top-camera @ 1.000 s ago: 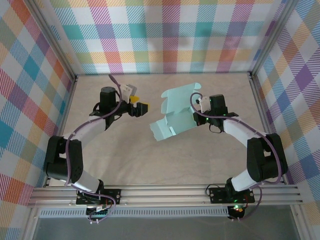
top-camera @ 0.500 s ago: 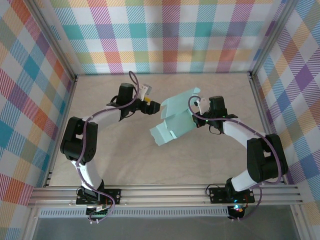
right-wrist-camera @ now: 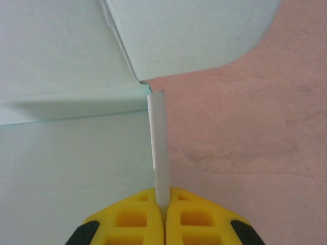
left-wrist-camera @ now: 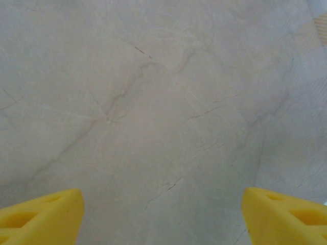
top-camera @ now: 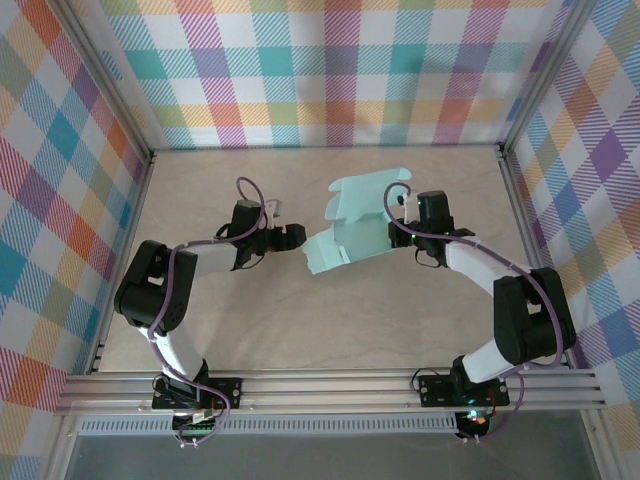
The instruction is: Fold the paper box
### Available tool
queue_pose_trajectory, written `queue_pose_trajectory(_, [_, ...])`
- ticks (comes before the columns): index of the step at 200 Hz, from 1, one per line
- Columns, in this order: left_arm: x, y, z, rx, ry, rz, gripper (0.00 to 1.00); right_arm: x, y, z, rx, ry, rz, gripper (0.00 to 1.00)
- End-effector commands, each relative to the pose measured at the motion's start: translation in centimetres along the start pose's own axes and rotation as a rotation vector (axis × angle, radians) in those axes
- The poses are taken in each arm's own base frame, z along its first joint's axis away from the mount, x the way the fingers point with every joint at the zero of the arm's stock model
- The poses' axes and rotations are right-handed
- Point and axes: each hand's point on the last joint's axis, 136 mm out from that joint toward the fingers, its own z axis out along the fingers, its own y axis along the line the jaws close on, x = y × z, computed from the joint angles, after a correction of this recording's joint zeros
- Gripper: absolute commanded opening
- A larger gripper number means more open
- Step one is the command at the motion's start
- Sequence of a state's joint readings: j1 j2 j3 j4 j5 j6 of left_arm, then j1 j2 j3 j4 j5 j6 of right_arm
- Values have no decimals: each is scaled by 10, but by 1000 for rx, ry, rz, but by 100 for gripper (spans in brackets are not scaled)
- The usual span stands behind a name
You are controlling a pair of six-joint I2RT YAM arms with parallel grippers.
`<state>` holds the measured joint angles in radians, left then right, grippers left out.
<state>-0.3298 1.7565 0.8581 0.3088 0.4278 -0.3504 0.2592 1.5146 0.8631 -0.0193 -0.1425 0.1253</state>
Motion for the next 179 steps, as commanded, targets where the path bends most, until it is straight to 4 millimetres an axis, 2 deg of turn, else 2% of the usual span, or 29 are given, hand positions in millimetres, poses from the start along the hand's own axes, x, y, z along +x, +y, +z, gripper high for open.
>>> queue_pose_trajectory(1, [-7,-42,-7,141,-21,22,76,-34,3,-2,-30,-86,100,0])
queue_pose_trajectory(11, [-6,-41,-9,125,-15,33,76,-34,-1,-2,-22,-85,119,0])
queue_pose_trajectory(24, [-11,-24,-16,32,-41,27,76,-34,-7,-4,1,-89,130,0])
queue_pose_trajectory(41, [-26,4,-35,-59,-101,-17,84,-32,-13,-7,28,-87,114,0])
queue_pose_trajectory(67, [-49,25,-58,-115,-175,-92,94,-29,-14,-13,37,-91,95,0])
queue_pose_trajectory(80, [-48,40,-61,-181,-173,-147,95,-29,-14,-16,41,-96,113,0])
queue_pose_trajectory(92, [-41,40,-54,-159,-146,-177,94,-32,-13,-18,30,-104,143,0])
queue_pose_trajectory(119, [-19,29,-30,-66,-79,-236,88,-40,-7,-21,-4,-111,195,0])
queue_pose_trajectory(130, [-13,18,-21,-28,-54,-225,84,-44,-2,-21,-29,-113,200,0])
queue_pose_trajectory(156, [-13,-29,-6,103,-19,-167,80,-48,5,-22,-70,-113,203,0])
queue_pose_trajectory(179, [-20,-67,-4,197,-6,-113,77,-44,5,-19,-69,-101,203,0])
